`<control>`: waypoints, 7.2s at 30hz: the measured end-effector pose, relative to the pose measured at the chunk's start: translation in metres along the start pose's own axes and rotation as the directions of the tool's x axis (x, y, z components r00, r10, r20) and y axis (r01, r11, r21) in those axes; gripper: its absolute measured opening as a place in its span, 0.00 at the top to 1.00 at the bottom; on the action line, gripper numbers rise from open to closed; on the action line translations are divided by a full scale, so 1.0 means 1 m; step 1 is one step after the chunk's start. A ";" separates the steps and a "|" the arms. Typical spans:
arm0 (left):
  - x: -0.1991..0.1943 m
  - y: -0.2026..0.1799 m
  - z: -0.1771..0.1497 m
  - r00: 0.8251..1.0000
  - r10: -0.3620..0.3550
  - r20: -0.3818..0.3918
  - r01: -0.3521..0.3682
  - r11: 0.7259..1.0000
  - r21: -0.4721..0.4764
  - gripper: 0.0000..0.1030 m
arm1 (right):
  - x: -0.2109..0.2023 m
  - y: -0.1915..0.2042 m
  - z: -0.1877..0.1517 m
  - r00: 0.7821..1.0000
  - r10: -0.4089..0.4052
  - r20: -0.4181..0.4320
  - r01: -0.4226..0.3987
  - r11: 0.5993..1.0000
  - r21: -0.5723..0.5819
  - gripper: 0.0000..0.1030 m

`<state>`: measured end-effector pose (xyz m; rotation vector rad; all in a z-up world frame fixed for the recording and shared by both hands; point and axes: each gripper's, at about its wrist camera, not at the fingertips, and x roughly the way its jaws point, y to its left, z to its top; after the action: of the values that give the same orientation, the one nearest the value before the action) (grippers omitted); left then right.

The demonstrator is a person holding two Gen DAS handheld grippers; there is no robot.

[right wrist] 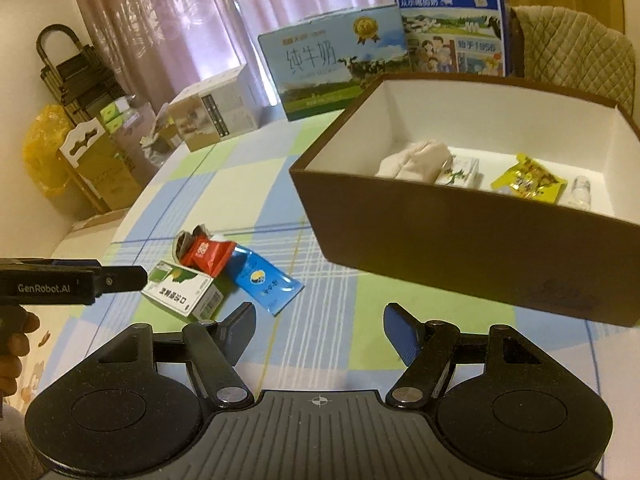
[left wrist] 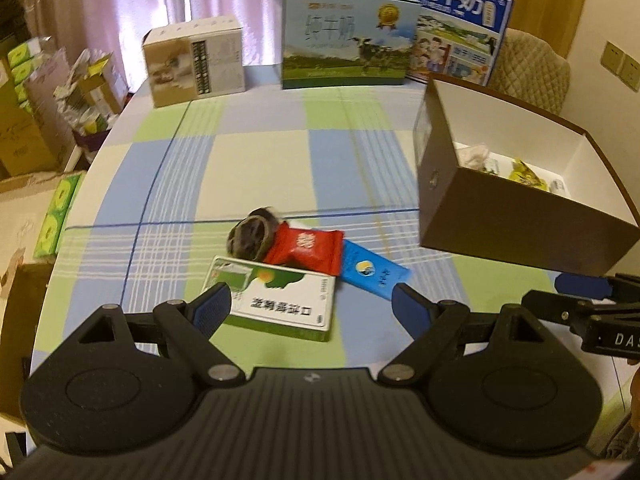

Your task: Organize objects

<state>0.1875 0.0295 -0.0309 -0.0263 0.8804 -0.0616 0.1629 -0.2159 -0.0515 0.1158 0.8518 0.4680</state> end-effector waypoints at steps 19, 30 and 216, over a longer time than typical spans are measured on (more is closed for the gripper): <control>0.025 0.038 -0.015 0.997 0.049 -0.063 -0.054 0.995 -0.080 0.17 | 0.046 0.013 -0.007 0.996 0.010 -0.086 -0.016 0.997 -0.075 0.34; 0.052 0.029 -0.024 0.992 0.029 -0.126 -0.037 0.997 -0.063 0.16 | 0.087 0.023 0.009 0.995 -0.003 -0.098 -0.009 0.993 -0.117 0.46; -0.002 -0.059 -0.035 1.000 0.010 -0.020 -0.008 0.997 0.079 0.49 | 0.000 0.027 -0.021 0.994 0.103 -0.029 -0.106 0.985 -0.134 0.69</control>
<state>0.1563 -0.0290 -0.0490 0.0526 0.8983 -0.0883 0.1372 -0.1936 -0.0578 0.0301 0.8353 0.6252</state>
